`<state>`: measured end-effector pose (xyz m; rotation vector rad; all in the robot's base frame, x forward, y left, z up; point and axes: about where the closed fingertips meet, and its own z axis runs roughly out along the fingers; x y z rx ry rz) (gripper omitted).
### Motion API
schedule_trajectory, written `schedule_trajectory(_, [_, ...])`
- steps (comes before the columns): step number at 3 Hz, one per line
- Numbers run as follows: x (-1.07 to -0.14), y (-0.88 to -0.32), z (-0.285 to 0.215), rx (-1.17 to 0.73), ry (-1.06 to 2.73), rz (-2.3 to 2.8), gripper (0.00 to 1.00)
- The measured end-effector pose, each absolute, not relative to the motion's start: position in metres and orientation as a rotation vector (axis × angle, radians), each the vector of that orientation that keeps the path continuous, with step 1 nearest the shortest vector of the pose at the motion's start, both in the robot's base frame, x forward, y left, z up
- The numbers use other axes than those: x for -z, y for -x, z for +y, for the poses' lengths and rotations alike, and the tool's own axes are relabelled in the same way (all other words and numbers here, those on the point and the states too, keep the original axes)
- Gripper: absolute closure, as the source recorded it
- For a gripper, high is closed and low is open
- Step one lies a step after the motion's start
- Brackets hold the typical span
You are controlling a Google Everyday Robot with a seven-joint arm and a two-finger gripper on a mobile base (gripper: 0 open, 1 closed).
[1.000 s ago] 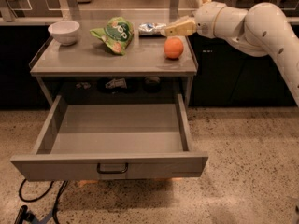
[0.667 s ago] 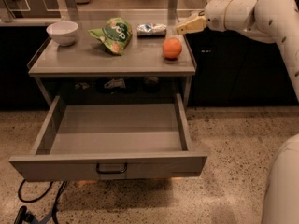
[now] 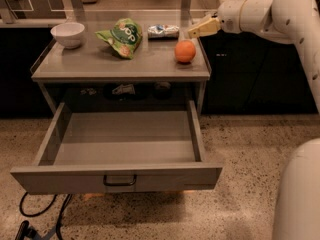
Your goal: Place orange into top drawer
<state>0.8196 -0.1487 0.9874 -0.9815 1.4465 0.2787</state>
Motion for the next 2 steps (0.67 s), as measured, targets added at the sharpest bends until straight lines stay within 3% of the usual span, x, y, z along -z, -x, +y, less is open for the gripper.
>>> schedule_trajectory(2, [-0.935, -0.818, -0.095, -0.427, 1.215, 1.523, 0.0])
